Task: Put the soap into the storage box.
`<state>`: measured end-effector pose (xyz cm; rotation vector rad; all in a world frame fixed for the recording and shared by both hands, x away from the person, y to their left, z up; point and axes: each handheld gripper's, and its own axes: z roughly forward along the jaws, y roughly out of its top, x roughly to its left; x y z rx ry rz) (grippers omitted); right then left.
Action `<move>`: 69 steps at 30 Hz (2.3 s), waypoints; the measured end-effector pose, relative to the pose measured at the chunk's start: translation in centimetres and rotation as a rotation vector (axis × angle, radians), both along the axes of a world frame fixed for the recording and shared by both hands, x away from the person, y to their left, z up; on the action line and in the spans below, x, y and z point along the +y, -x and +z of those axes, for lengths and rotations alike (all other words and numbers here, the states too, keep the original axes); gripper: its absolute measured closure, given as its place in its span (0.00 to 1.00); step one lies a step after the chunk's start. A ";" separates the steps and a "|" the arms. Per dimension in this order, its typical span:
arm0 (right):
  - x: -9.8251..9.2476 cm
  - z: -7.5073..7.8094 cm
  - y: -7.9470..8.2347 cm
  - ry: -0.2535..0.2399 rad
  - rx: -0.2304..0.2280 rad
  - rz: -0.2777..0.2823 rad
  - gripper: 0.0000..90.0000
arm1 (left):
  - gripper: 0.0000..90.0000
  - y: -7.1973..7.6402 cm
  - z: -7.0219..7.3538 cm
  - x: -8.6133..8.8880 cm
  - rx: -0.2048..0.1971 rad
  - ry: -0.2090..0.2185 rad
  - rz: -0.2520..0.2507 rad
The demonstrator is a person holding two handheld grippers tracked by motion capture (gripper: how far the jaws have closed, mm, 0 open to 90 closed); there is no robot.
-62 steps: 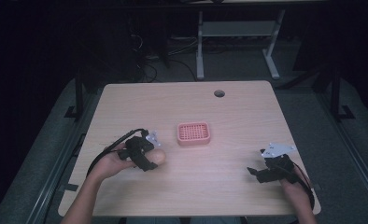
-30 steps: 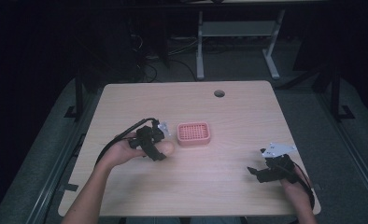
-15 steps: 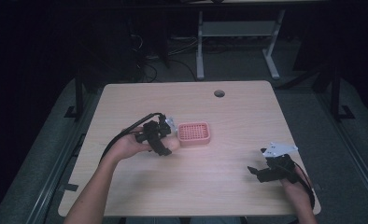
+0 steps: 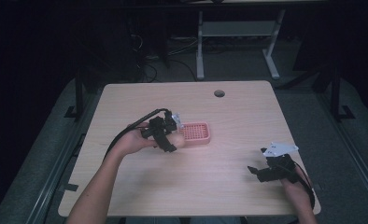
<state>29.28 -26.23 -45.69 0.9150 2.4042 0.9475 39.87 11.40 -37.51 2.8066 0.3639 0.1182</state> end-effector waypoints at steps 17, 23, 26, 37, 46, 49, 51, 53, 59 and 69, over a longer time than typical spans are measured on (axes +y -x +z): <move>-0.2 0.0 0.0 -0.012 0.001 -0.007 0.15 | 0.36 -1.8 1.2 -2.5 -0.009 -0.003 -0.026; -0.2 0.1 0.1 -0.021 -0.003 -0.008 0.16 | 0.36 -2.6 1.2 -3.1 -0.010 -0.005 -0.028; -0.2 0.1 0.1 -0.025 -0.005 -0.009 0.16 | 0.36 -2.9 1.1 -3.5 -0.013 -0.005 -0.026; -0.4 0.1 0.1 -0.029 -0.005 -0.011 0.16 | 0.36 -4.9 0.2 -4.4 0.008 0.002 -0.009; -0.6 0.2 0.2 -0.031 -0.008 -0.014 0.16 | 0.36 -5.8 -0.6 -5.9 0.003 -0.008 -0.017; -0.6 0.2 0.2 -0.034 -0.010 -0.015 0.15 | 0.36 -6.0 -1.0 -6.2 0.005 -0.006 -0.015; -0.6 0.2 0.2 -0.034 -0.011 -0.014 0.15 | 0.36 -6.3 -1.3 -6.3 0.006 -0.004 -0.014; -0.6 0.2 0.2 -0.035 -0.010 -0.015 0.15 | 0.36 -6.5 -1.5 -6.4 0.007 0.002 -0.009; -0.6 0.2 0.2 -0.035 -0.009 -0.016 0.16 | 0.36 -7.0 -2.1 -6.6 0.013 -0.005 -0.005; -0.7 0.2 0.2 -0.038 -0.011 -0.016 0.15 | 0.36 -7.3 -3.0 -7.1 0.025 -0.012 0.001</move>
